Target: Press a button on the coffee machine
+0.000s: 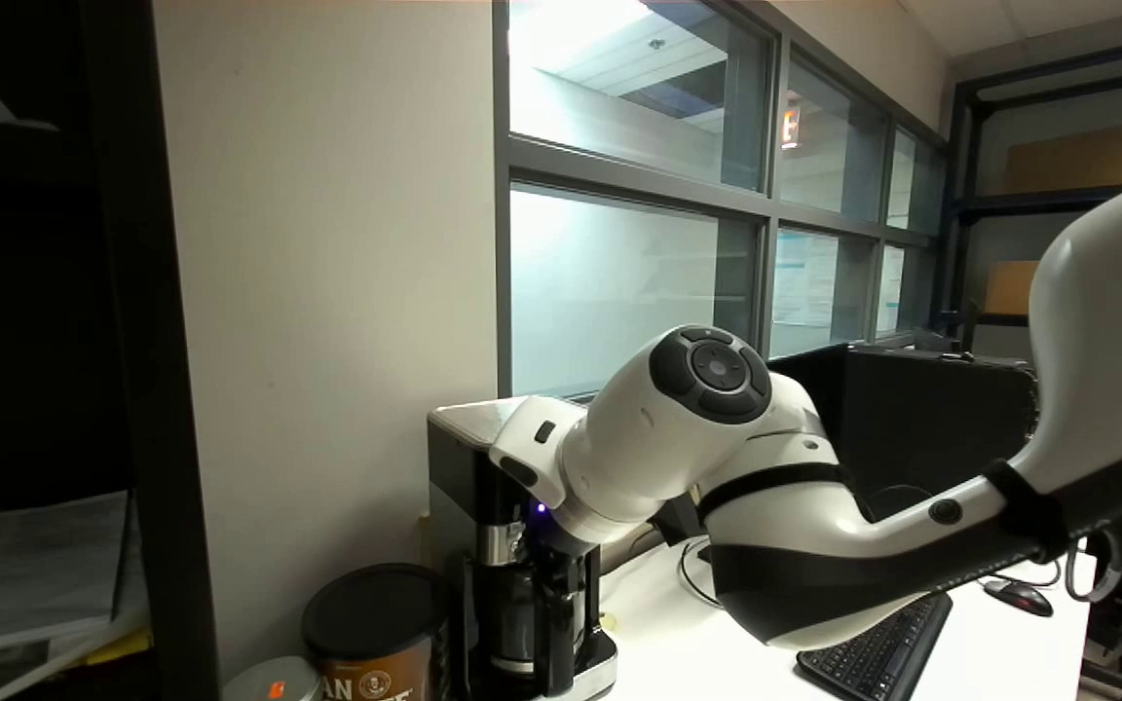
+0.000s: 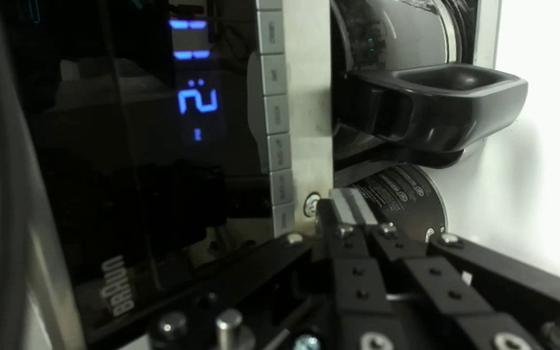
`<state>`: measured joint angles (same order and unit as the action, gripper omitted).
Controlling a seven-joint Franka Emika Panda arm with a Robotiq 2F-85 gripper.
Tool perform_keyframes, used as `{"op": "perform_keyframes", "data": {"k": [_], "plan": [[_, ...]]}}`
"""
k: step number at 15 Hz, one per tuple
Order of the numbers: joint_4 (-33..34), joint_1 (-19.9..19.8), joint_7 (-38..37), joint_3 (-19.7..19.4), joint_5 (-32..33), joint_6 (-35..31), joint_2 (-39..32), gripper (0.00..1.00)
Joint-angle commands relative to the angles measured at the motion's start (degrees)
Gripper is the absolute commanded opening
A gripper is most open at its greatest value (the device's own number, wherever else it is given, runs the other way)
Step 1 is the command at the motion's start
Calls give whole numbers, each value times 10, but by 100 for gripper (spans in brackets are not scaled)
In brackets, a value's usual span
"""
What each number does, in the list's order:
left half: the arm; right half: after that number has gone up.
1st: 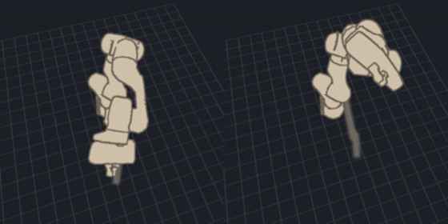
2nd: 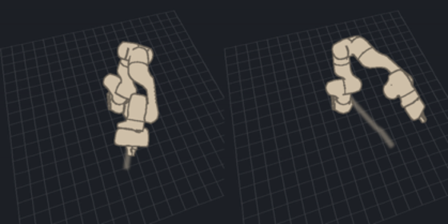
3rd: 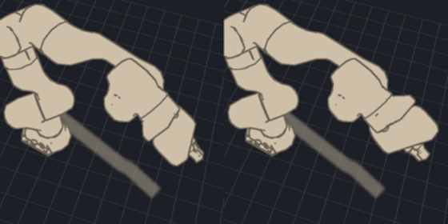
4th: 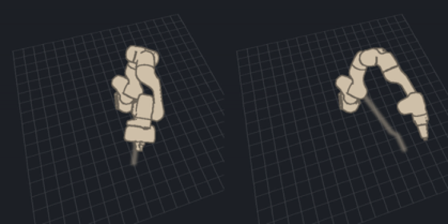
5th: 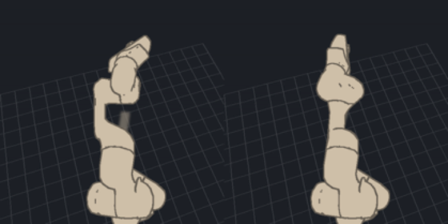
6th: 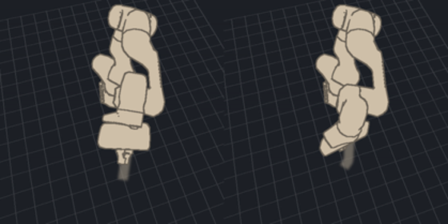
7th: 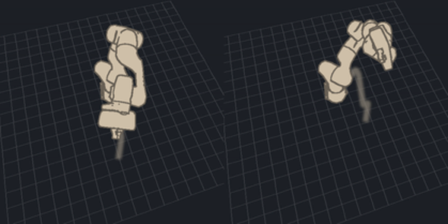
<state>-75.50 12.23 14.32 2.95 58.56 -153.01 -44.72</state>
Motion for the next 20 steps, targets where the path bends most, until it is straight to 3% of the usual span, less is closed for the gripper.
{"op": "perform_keyframes", "data": {"k": [1,20], "plan": [[42,3,27,0,-13,-3,-27,0],[66,9,31,-15,-16,-5,-41,0]]}}
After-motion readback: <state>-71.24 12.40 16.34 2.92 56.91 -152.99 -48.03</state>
